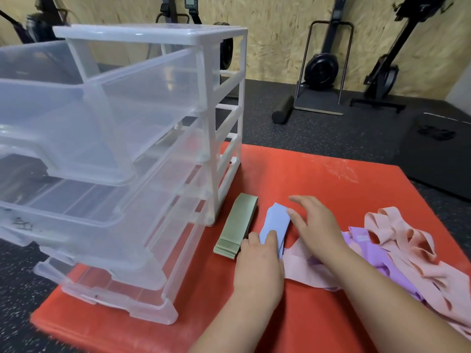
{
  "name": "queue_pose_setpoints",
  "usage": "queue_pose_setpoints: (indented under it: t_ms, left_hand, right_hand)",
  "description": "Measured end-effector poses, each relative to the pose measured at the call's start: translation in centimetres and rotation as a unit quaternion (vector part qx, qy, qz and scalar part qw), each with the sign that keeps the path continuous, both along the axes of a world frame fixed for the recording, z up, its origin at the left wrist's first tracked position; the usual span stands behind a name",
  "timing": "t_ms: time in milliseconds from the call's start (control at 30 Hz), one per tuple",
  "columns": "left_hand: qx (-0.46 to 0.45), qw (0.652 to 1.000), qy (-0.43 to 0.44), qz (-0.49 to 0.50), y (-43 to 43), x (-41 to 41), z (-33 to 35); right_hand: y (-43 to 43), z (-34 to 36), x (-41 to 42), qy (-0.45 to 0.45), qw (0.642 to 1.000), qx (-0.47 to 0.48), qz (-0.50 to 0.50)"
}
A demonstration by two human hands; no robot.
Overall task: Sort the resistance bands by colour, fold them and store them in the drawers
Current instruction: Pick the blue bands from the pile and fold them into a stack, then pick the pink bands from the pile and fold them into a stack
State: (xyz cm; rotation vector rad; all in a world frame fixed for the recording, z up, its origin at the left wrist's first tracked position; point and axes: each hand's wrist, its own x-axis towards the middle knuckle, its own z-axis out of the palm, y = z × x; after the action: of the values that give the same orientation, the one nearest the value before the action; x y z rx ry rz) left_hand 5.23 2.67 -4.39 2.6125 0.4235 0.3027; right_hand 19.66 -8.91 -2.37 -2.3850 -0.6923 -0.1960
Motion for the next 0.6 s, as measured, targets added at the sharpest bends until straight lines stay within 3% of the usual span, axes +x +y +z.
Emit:
queue_pose_setpoints:
  t_ms: [100, 267, 500, 600]
  left_hand:
    - [0.019, 1.000, -0.020, -0.002, -0.1, 0.1, -0.4]
    - [0.058, 0.998, -0.038, -0.008, -0.3, 0.1, -0.7]
    - [0.051, 0.998, 0.021, -0.016, -0.1, -0.3, 0.3]
    - [0.053, 0.998, 0.035, -0.017, -0.4, -0.4, 0.6]
  right_hand:
    - [-3.5, -0.2, -4.0, -0.065, 0.996, -0.053, 0.042]
    - [-7.6, -2.1, -6.2, -0.055, 0.967, -0.231, 0.092]
    - [-9.2, -1.0, -5.1, -0.054, 0.961, -0.271, -0.014]
    - [-11.3, -0.7, -4.8, -0.104, 0.954, -0.271, -0.073]
